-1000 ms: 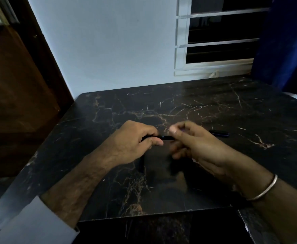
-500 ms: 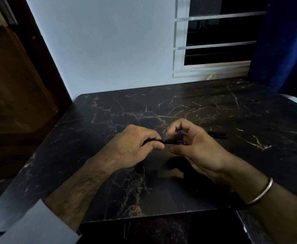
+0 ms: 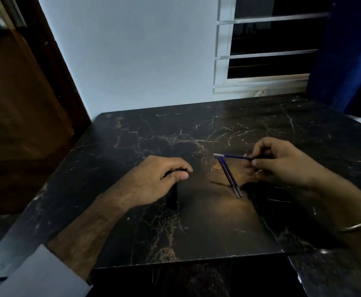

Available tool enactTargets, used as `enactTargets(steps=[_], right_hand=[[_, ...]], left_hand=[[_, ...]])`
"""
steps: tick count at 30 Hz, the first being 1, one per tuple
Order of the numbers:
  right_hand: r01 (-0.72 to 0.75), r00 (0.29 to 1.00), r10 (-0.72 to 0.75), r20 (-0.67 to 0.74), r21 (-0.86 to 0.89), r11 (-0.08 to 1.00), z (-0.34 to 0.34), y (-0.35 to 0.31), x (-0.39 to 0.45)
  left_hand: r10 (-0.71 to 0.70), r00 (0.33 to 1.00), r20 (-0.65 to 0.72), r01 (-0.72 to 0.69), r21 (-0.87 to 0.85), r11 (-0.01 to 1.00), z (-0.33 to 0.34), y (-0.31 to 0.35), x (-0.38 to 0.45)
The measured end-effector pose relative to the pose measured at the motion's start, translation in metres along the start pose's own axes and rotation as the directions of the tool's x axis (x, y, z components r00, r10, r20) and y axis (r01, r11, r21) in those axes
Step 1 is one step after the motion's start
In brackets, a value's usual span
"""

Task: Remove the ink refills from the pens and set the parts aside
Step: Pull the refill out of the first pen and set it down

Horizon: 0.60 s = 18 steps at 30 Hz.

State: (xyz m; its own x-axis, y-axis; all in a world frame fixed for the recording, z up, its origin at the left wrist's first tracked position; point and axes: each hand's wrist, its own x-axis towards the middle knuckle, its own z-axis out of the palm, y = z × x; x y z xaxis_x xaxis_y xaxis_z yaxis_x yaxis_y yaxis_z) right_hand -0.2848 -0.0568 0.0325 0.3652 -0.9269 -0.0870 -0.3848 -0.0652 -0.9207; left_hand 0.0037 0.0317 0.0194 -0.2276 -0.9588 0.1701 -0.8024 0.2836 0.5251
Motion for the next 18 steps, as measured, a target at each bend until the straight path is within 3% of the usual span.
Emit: enactTargets(steps=[4,8,14,18], right_hand=[[-0.058,0.998,0.057,-0.013,-0.228,0.972,-0.011,0.011,0.006],[-0.004,0.996,0.024,0.082,-0.234,0.972,-0.012,0.013,0.001],[0.102,0.946,-0.077,0.315,-0.063,0.993,0.006,-0.002,-0.011],[0.151,0.933,-0.122,0.339,-0.062,0.987,0.008,-0.007,-0.017]], left_hand=[[0.021,1.000,0.003,-0.021,0.009,1.000,0.007,0.002,0.002],[-0.001,0.999,-0.047,0.002,0.033,0.999,0.015,0.009,0.006],[0.166,0.983,-0.080,-0.141,0.257,0.956,0.031,0.032,0.017],[0.229,0.961,-0.155,-0.190,0.232,0.954,0.031,0.037,0.019]])
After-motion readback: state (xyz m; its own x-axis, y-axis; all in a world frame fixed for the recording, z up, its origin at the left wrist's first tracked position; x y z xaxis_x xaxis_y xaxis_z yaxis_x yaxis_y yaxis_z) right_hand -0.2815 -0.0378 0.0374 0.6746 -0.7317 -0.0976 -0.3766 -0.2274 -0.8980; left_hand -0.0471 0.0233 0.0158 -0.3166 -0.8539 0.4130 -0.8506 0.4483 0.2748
